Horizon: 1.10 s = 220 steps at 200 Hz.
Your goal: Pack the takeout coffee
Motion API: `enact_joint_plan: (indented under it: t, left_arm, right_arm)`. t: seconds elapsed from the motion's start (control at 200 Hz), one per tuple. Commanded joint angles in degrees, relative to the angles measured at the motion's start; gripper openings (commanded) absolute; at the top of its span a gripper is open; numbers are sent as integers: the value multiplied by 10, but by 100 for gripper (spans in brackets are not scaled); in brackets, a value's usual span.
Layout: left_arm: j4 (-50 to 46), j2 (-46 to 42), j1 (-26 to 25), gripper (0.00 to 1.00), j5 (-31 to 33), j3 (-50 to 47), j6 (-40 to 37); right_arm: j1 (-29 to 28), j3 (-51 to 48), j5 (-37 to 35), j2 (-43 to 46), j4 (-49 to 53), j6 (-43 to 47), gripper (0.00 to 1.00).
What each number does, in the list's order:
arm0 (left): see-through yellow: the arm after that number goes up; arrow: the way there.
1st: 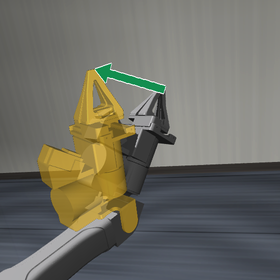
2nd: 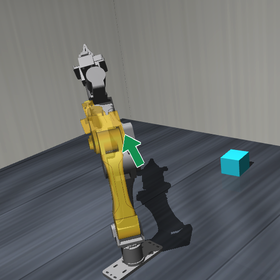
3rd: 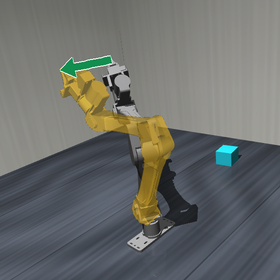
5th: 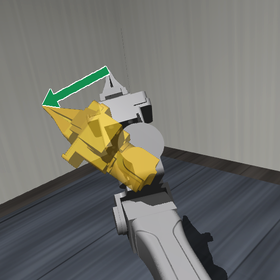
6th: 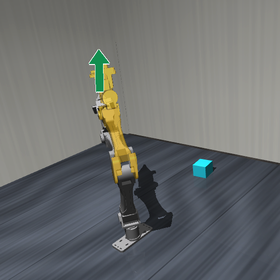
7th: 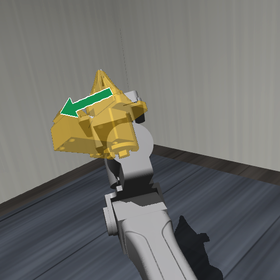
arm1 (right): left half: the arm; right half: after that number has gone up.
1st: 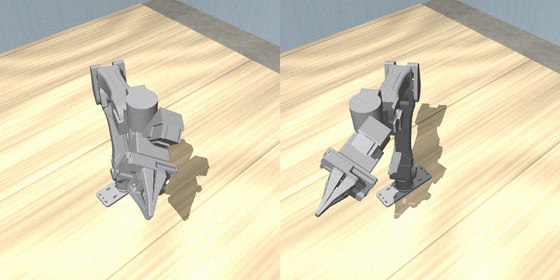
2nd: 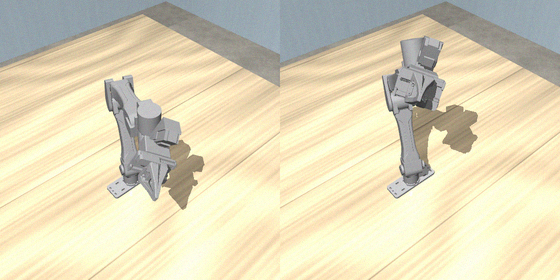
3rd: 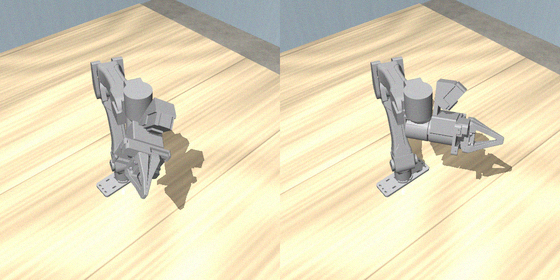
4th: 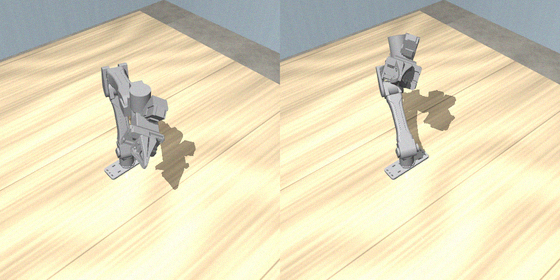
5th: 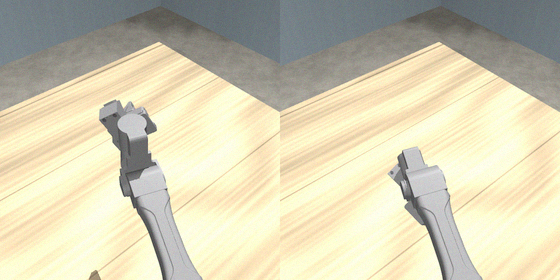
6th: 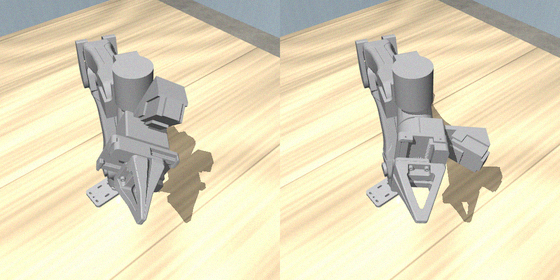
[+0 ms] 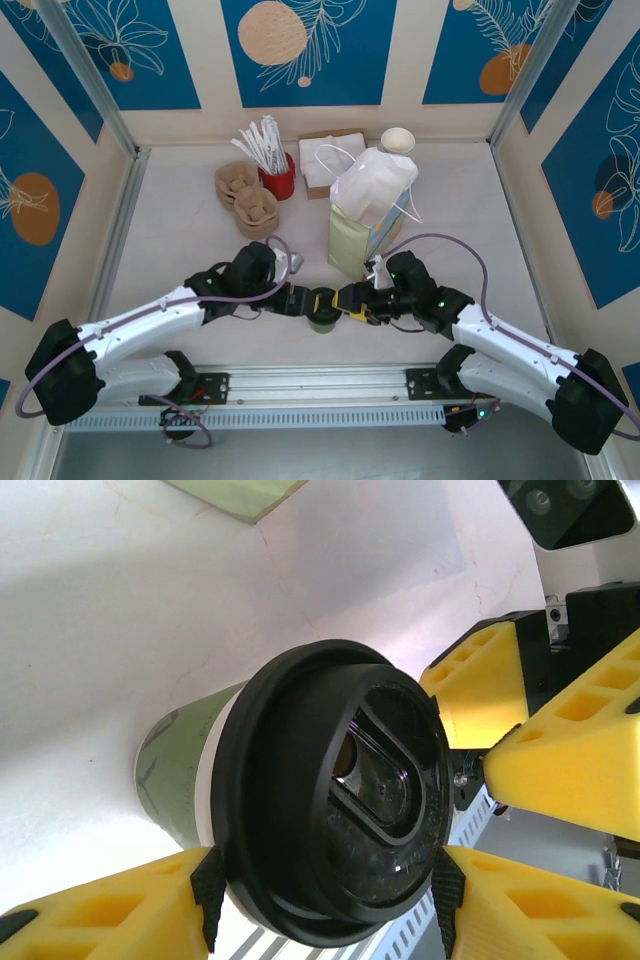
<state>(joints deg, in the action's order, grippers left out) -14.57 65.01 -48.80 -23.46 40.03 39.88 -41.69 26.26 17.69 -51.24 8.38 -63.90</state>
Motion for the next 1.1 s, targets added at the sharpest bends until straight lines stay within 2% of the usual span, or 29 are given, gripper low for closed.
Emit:
enact_joint_plan:
  t: [0.0,0.35,0.74,1.095]
  left_arm:
    - [-16,0,-6,58,9,16,-14]
    - [-41,-4,-7,59,41,27,-14]
    - [-7,-8,-7,61,65,23,24]
    - [-33,-9,-7,60,77,8,25]
  right_arm:
    - [-6,22,-6,0,5,0,59]
    - [-8,28,-13,0,20,7,59]
    - [-17,40,-25,-1,37,15,59]
    - [-19,41,-37,-1,54,24,59]
